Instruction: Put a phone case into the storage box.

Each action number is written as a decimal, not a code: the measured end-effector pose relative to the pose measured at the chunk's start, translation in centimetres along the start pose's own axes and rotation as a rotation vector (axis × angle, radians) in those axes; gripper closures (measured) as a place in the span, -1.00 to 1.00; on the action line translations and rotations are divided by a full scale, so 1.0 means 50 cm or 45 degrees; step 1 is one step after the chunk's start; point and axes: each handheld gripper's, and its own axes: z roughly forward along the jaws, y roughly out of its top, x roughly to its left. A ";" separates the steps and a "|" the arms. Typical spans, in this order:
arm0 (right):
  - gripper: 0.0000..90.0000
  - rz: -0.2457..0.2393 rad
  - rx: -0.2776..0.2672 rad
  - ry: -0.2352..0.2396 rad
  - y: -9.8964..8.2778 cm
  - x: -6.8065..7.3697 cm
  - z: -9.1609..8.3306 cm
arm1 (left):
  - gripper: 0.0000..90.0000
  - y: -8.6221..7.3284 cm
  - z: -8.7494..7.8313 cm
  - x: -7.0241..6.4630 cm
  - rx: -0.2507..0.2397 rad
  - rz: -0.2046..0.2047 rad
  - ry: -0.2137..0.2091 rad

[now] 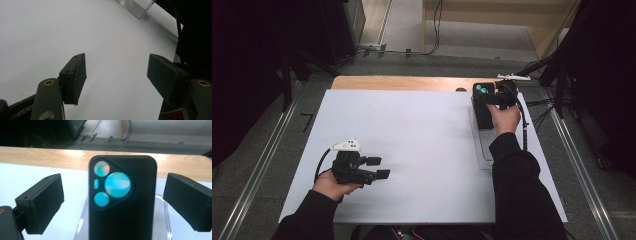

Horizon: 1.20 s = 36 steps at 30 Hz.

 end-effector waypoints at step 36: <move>-0.74 -0.124 0.096 0.323 -0.055 0.079 -0.132 | -0.28 -0.002 -0.005 0.008 0.000 -0.015 0.021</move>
